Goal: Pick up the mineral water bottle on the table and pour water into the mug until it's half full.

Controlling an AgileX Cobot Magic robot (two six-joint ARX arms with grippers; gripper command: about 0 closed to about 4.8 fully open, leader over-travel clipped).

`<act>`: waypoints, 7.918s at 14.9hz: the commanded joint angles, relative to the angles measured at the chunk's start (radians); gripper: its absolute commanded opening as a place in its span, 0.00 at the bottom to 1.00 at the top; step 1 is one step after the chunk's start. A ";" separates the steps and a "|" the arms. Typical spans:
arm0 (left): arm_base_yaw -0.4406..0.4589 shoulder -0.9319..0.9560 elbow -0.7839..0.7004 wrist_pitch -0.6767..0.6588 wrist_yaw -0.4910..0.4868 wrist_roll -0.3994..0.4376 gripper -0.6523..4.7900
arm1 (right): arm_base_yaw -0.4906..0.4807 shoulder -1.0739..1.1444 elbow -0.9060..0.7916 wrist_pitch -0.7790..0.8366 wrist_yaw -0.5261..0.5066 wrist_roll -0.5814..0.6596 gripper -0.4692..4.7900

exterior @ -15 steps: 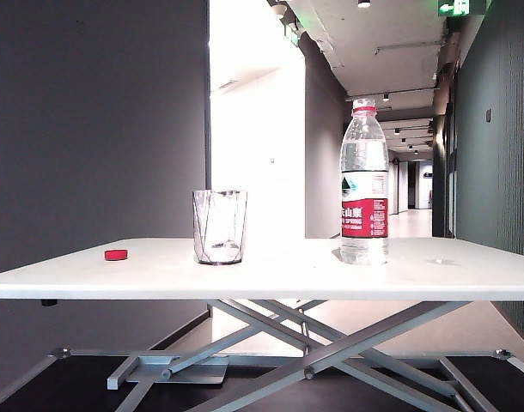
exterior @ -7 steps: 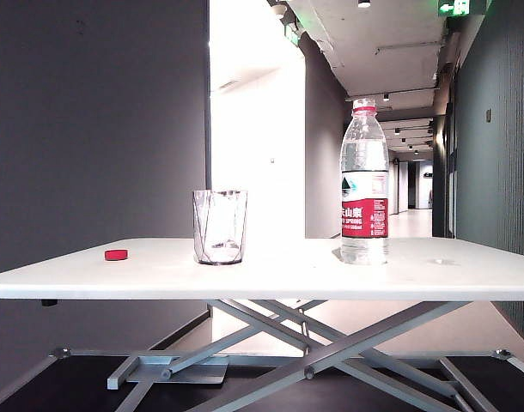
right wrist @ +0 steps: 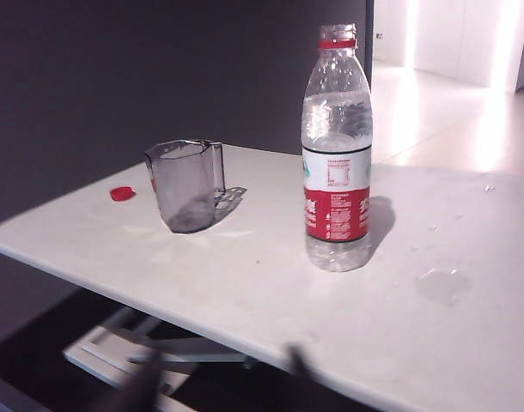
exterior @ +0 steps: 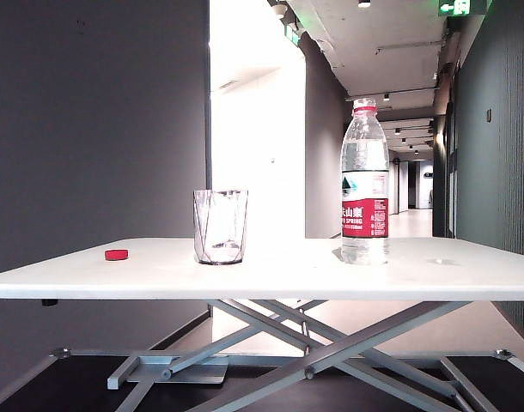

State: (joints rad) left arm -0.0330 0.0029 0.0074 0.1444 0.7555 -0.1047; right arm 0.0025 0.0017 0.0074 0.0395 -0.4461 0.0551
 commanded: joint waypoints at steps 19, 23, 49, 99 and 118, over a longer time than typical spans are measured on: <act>-0.001 0.001 0.003 -0.114 -0.086 0.072 0.11 | 0.000 0.943 0.272 0.637 -0.013 -0.134 1.00; -0.001 0.001 0.003 -0.114 -0.086 0.072 0.11 | 0.000 1.296 0.408 0.840 -0.135 -0.126 1.00; -0.001 0.001 0.003 -0.235 -0.082 0.158 0.11 | 0.060 2.121 1.172 0.846 -0.284 -0.127 1.00; -0.002 0.001 0.003 -0.282 -0.079 0.183 0.11 | 0.403 2.021 1.411 0.298 0.532 -0.628 0.52; -0.002 0.001 0.003 -0.284 -0.079 0.205 0.11 | 0.461 2.032 1.409 0.248 0.788 -1.065 0.51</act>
State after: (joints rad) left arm -0.0330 0.0032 0.0082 -0.1322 0.6712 0.0975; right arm 0.4614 2.0502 1.4036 0.2172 0.3355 -0.9890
